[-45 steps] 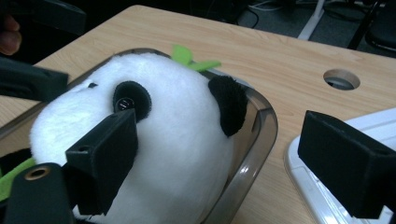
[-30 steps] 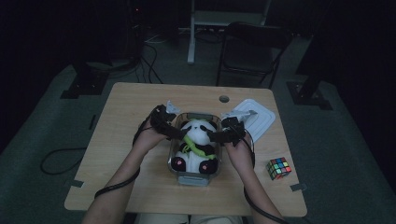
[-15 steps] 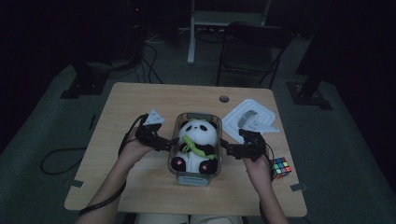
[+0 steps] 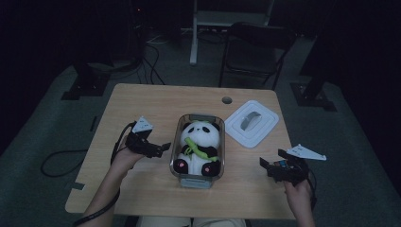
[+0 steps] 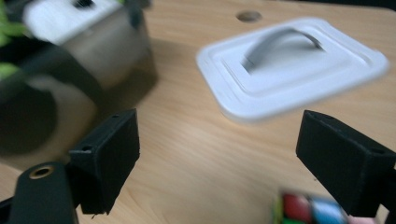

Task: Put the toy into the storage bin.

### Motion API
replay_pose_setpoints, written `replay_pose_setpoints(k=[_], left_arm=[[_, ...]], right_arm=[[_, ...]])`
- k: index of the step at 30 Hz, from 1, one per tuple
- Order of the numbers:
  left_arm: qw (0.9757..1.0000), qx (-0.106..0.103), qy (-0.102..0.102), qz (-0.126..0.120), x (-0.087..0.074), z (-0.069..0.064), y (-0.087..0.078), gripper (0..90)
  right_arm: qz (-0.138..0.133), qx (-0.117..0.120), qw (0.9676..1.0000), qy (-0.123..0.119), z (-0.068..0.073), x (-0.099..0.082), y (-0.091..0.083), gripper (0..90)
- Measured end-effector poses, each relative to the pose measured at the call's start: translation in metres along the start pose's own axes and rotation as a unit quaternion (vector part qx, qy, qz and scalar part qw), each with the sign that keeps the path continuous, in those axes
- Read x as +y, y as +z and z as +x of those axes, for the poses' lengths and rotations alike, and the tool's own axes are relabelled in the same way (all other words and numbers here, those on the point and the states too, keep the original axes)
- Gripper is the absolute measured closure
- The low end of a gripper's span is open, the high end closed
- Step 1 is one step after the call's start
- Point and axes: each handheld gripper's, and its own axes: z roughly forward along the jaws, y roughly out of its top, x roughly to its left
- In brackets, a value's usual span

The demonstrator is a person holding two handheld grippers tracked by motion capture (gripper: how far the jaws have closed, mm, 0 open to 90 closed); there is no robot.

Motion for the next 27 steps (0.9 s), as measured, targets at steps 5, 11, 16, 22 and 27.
replay_pose_setpoints(k=[5,11,16,22,27], left_arm=[[0.9999,-0.002,-0.003,0.01,-0.013,-0.001,0.004,0.9],[0.9998,-0.005,-0.01,0.015,-0.028,-0.002,0.007,0.9],[0.9997,-0.007,-0.016,0.016,-0.037,-0.002,0.011,0.9],[0.9996,-0.006,-0.009,0.028,-0.043,-0.006,0.017,0.9],[0.9995,-0.011,-0.008,0.027,-0.043,-0.008,0.021,0.9]], right_arm=[[0.023,-0.051,0.9979,0.035,-0.017,-0.021,-0.012,12.7],[0.033,-0.073,0.9937,0.078,-0.034,-0.045,-0.021,11.6],[0.043,-0.083,0.9903,0.103,-0.041,-0.062,-0.019,11.6],[0.067,-0.099,0.989,0.087,-0.044,-0.063,0.0,11.6],[0.088,-0.108,0.9875,0.075,-0.045,-0.063,0.013,15.8]])
